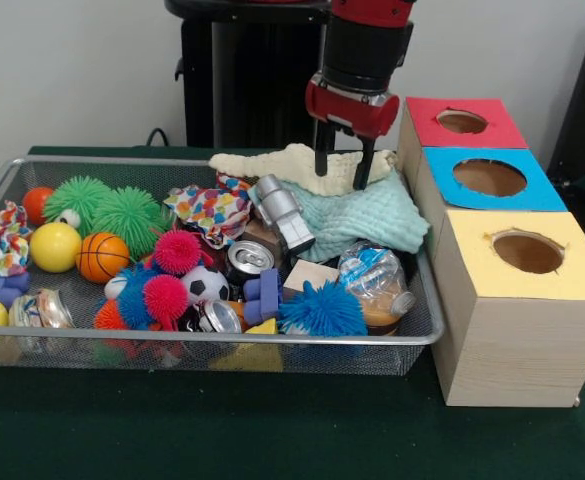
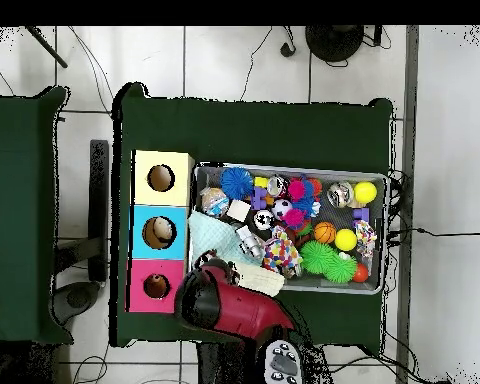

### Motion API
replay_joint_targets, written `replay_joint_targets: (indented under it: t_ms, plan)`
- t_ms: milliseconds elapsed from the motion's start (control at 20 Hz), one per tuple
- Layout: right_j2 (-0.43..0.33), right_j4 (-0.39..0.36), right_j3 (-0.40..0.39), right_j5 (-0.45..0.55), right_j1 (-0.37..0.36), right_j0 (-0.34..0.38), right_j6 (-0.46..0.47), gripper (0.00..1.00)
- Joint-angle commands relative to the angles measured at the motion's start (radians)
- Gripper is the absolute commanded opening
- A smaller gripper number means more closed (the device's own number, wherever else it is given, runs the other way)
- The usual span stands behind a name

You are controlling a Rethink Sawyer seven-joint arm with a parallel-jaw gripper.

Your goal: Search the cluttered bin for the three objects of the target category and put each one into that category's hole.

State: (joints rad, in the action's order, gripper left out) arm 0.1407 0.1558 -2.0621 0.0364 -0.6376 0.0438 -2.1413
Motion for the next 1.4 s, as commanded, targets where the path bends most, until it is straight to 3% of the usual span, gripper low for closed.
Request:
replay_joint_targets:
  t_ms: [50,600,900,1400]
  plan:
    - [-0.069,-0.014,0.189,-0.068,0.103,0.001,-0.075,1.0]
    - [-0.006,0.034,0.278,-0.038,0.181,-0.048,-0.11,1.0]
    - [-0.029,0.042,0.381,-0.056,0.27,-0.015,-0.102,1.0]
    - [0.043,0.049,0.438,-0.036,0.292,-0.052,-0.117,1.0]
